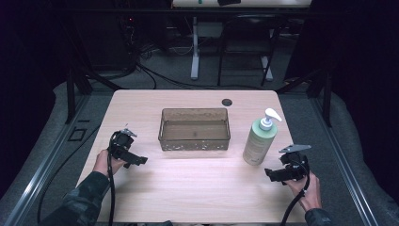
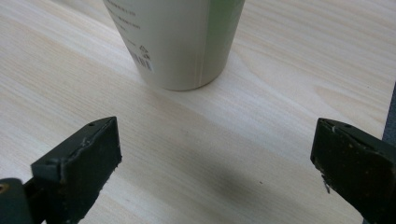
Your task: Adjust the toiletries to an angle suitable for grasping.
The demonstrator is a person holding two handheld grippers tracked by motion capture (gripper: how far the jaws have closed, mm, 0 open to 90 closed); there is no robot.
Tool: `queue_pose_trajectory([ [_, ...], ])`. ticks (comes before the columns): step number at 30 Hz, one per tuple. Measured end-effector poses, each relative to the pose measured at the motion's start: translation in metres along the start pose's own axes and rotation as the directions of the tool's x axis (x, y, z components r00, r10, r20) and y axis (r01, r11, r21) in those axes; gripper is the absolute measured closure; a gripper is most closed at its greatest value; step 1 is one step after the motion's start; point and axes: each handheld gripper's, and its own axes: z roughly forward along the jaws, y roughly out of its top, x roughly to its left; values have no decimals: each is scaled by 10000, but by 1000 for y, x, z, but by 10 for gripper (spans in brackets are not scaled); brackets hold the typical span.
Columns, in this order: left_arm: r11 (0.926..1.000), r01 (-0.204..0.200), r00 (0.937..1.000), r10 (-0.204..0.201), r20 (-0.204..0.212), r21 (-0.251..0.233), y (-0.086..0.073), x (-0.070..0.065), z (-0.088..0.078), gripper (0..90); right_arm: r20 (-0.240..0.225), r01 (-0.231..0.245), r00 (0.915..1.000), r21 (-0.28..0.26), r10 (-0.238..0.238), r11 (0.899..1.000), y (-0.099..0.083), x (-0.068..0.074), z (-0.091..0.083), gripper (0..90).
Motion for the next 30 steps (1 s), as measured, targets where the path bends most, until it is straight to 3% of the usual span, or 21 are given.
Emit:
queue_pose_trajectory([
  [20,10000,17,10000,-17,-23,23,-1,1,0,0,-355,87,9993,-846,-118,9964,17,3,-11,0],
  [30,9998,-91,10000,90,34,201,0,2,3,0,-548,113,9983,-1492,-197,9887,34,4,-15,0],
])
